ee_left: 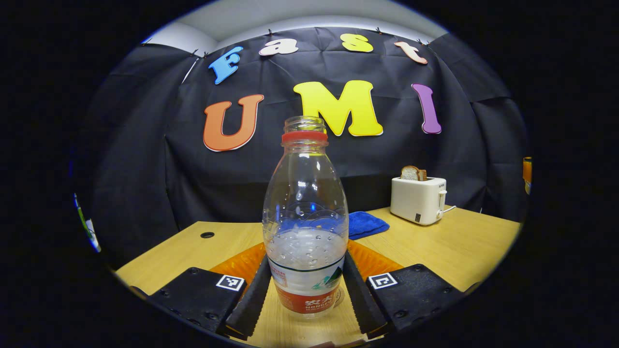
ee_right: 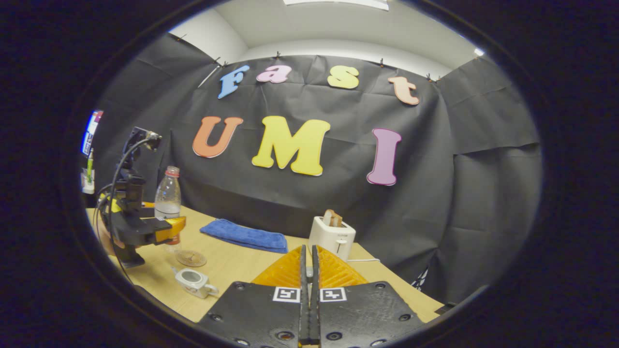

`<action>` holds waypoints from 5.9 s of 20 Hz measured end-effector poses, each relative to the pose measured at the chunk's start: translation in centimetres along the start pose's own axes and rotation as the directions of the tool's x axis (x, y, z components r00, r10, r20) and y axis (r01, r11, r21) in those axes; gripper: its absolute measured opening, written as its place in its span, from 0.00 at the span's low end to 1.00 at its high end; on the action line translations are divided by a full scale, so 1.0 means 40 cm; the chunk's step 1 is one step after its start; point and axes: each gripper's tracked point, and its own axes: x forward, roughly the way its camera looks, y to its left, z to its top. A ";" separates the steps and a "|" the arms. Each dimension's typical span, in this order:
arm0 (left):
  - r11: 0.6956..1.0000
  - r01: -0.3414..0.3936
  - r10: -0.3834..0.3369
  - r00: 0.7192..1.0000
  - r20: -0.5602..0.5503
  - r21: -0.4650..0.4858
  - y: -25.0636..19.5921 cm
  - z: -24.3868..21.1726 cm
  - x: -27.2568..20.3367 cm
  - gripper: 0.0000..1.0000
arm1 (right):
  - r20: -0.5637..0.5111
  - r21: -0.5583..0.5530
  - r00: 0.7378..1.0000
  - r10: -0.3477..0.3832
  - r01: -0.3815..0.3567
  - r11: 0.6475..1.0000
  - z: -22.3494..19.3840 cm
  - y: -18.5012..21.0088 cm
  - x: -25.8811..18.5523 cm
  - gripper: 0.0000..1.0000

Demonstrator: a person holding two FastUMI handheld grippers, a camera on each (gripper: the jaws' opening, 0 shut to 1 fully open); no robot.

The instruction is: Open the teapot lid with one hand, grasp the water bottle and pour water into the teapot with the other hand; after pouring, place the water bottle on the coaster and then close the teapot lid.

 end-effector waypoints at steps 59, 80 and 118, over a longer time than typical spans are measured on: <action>0.987 -0.144 0.144 0.990 0.007 0.071 0.146 0.089 -0.360 0.98 | -0.021 0.135 0.944 0.329 -0.323 0.937 -0.089 0.345 0.099 0.00; 0.989 -0.147 0.146 0.985 -0.096 -0.006 0.248 0.098 -0.469 0.98 | -0.143 0.190 0.904 0.402 -0.374 0.908 -0.227 0.543 0.148 0.04; 0.983 -0.168 0.164 0.985 0.059 0.068 0.078 0.176 -0.523 0.94 | -0.014 0.146 0.996 0.089 -0.086 0.986 0.043 -0.019 -0.146 0.95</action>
